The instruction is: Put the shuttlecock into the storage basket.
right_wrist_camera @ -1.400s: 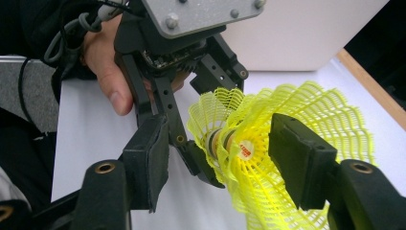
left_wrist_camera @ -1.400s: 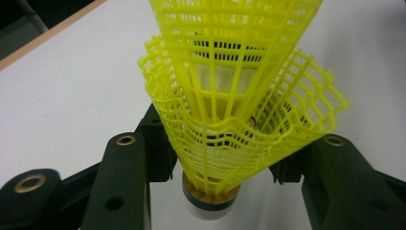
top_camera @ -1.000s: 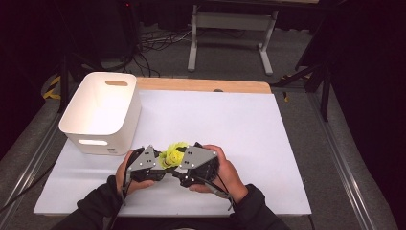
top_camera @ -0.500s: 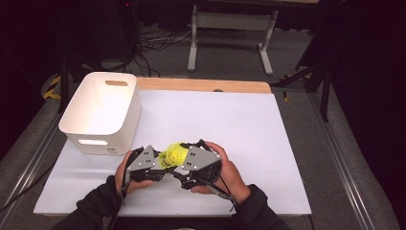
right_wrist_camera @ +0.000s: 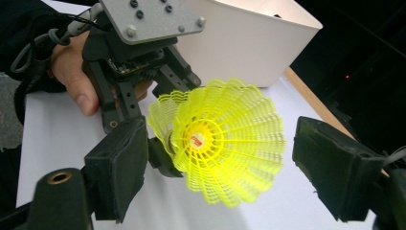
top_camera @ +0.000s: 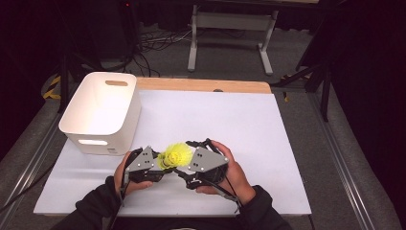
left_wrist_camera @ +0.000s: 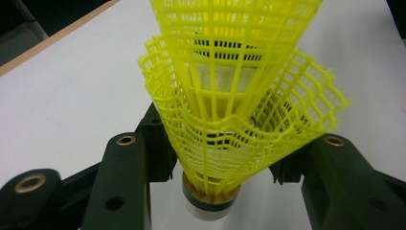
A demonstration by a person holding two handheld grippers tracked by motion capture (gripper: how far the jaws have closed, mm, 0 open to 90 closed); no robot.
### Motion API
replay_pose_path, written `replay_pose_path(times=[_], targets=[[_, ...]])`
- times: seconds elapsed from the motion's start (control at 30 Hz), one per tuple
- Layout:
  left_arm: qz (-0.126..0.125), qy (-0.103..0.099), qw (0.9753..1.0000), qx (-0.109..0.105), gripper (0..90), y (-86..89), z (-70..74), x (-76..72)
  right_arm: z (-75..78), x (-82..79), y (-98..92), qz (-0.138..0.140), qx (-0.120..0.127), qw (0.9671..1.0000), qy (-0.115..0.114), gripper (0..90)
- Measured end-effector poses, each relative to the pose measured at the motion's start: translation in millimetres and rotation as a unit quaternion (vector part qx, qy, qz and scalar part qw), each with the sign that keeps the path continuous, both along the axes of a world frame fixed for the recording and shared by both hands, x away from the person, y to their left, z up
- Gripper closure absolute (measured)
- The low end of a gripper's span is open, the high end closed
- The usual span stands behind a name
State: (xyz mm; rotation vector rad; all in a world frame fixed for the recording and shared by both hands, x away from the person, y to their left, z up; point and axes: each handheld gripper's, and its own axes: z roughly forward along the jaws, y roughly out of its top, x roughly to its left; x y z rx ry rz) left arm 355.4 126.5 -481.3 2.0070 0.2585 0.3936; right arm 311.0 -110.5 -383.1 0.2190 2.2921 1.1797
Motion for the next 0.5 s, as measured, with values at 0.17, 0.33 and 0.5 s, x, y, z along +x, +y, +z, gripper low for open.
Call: replay_pose_path(times=[0.17, 0.33, 0.5], targets=[[0.001, 0.000, 1.0000, -0.001, 52.2, 1.7, 0.2, 0.1, 0.5, -0.6, -8.2, -0.003, 0.003, 1.0000, -0.005, 20.7], [0.001, 0.002, 1.0000, -0.003, 52.2, 3.1, 0.4, -0.2, -1.2, 0.7, -23.5, -0.014, 0.007, 0.9999, -0.005, 20.9], [0.003, 0.005, 1.0000, -0.005, 52.1, 4.0, 0.2, -0.4, -5.7, 2.4, -43.7, -0.038, 0.013, 0.9992, -0.005, 20.8]])
